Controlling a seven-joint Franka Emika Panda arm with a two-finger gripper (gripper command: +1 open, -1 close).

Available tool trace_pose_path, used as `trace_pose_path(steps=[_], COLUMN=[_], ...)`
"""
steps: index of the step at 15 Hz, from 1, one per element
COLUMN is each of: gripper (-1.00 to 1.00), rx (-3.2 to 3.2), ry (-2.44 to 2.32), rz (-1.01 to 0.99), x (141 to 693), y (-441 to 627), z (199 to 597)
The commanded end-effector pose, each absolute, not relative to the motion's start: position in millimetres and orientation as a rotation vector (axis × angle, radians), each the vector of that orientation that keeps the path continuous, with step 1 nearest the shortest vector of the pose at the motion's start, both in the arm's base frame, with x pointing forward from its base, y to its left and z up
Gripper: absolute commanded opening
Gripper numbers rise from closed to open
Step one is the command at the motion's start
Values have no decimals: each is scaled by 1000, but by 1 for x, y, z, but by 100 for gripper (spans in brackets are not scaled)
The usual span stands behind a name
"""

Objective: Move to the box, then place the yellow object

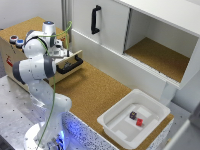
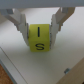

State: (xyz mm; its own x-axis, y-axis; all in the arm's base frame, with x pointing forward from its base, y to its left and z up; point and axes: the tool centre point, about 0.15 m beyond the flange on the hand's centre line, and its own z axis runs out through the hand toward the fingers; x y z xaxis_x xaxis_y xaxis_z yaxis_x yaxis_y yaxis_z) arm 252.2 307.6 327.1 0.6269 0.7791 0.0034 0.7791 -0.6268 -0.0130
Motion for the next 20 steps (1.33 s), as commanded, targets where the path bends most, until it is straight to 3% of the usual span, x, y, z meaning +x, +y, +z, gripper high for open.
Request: trace_pose_path(steps=[1, 8, 15, 20], gripper=[-100, -100, -100, -100], rx=[-2925, -3036, -3122, -3139], ry=[-1349, -849, -135, 108], rz=[-25, -144, -122, -43], x=[267, 350, 367, 368], y=[316, 248, 119, 29], z=[367, 441, 444, 412])
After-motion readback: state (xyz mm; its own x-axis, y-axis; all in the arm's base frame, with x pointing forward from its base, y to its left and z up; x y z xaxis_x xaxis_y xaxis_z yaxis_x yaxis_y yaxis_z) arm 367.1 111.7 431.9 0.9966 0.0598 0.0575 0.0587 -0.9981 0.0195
